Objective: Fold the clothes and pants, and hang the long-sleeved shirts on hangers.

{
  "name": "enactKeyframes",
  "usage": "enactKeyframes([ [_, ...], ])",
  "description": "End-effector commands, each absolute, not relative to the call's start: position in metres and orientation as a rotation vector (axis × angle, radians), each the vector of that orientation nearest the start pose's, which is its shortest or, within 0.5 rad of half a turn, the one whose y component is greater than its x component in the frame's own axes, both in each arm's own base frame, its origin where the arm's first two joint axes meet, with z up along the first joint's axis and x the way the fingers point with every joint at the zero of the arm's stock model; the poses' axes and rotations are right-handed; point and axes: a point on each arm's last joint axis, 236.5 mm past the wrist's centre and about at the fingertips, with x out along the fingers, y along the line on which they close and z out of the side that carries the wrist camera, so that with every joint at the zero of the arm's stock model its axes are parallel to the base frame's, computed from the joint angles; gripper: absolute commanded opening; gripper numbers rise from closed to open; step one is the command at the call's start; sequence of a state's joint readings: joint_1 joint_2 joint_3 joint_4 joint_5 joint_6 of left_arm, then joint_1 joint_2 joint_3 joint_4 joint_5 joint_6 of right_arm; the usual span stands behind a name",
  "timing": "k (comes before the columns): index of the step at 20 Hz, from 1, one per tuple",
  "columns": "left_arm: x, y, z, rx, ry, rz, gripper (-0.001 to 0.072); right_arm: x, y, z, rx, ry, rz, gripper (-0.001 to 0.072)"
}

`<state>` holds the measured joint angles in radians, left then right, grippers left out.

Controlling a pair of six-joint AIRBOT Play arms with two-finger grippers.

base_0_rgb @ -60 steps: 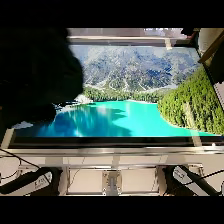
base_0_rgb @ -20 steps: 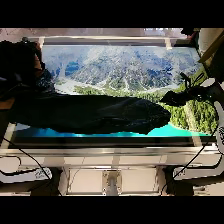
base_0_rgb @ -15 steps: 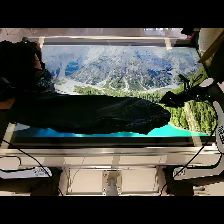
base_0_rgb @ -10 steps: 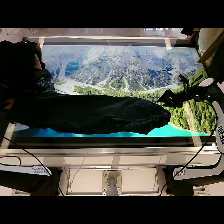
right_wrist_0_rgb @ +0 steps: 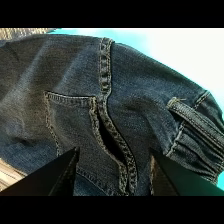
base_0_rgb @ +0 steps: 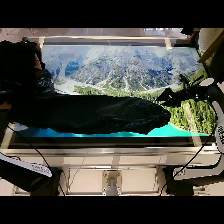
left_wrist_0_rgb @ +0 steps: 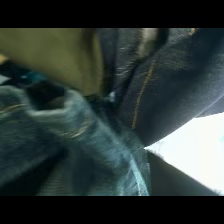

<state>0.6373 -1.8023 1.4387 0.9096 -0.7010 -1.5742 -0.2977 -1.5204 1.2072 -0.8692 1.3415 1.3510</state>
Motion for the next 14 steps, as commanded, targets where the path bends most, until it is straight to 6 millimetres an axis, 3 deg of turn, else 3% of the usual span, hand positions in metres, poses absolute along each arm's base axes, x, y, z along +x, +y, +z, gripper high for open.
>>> enactKeyframes([
  [1, 0.507, 0.248, -0.064, -0.984, 0.763, 0.424, 0.0031, 0.389, 0.036, -0.018, 0.727, 1.403, 0.318, 0.0489],
  [3, 0.504, 0.25, -0.052, -0.959, 0.757, 0.41, 0.0016, 0.388, 0.033, -0.02, 0.707, 1.408, 0.319, 0.0489],
  [7, 0.49, 0.258, -0.001, -0.911, 0.716, 0.378, 0.0016, 0.373, -0.01, -0.041, 0.524, 1.478, 0.197, 0.0489],
  [9, 0.482, 0.256, 0.018, -0.907, 0.71, 0.363, 0.0015, 0.388, -0.022, -0.044, 0.494, 1.414, 0.15, 0.0489],
  [11, 0.478, 0.249, 0.026, -0.908, 0.725, 0.342, 0.0015, 0.402, -0.029, -0.044, 0.46, 1.353, 0.145, 0.049],
  [14, 0.473, 0.232, 0.022, -0.923, 0.786, 0.303, 0.0015, 0.399, -0.035, -0.055, 0.421, 1.374, 0.145, 0.049],
])
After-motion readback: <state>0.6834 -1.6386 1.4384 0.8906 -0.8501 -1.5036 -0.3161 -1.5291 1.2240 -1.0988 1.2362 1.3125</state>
